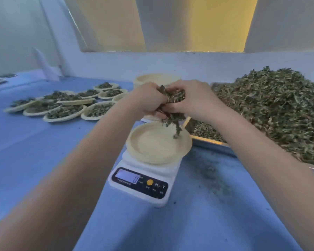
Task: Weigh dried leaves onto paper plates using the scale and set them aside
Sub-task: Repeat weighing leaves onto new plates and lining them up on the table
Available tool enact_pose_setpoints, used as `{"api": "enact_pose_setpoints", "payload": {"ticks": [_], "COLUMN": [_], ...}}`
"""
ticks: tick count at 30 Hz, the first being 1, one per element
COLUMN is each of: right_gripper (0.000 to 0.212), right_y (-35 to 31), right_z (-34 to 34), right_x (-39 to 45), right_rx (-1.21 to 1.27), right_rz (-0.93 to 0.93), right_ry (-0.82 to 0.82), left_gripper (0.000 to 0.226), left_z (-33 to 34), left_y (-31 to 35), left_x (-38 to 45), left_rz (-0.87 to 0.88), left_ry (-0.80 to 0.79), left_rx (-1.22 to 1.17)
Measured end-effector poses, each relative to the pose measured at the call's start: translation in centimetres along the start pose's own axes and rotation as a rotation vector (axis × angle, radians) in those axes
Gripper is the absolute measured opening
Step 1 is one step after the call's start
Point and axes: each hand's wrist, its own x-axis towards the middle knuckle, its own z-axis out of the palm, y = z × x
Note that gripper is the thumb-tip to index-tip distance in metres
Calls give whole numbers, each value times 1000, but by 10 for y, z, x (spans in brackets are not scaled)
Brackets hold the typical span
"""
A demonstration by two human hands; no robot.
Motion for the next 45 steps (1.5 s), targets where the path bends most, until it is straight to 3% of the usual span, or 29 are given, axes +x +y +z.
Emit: {"api": "enact_pose_setpoints", "payload": {"ticks": [4, 6, 16, 21, 24, 28, 36, 45], "right_gripper": [45, 46, 9, 18, 20, 31, 26, 16], "right_y": [-13, -11, -4, -1, 7, 17, 4, 4], "right_z": [21, 26, 27, 38, 44, 45, 46, 48], "right_x": [-12, -17, -17, -16, -14, -11, -15, -15], "right_rx": [-13, -157, -56, 82, -55, -164, 79, 115], "right_rz": [70, 92, 52, -20, -55, -55, -118, -93], "right_ry": [-248, -226, -167, -262, -337, -237, -69, -101], "left_gripper": [28, 29, 27, 20, 19, 17, 18, 17], "left_z": [-18, -22, -23, -21, -15, -8, -10, -10], "left_y": [-28, -37, -65, -74, -76, -75, -69, -75], "left_x": [-19, -24, -17, -14, -12, -7, -9, -6], "left_rz": [-141, -141, 0, 67, 85, 84, 132, 137], "left_ry": [-90, -79, 121, 236, 226, 189, 191, 222], "left_rx": [324, 458, 69, 2, -24, -7, -56, -86]}}
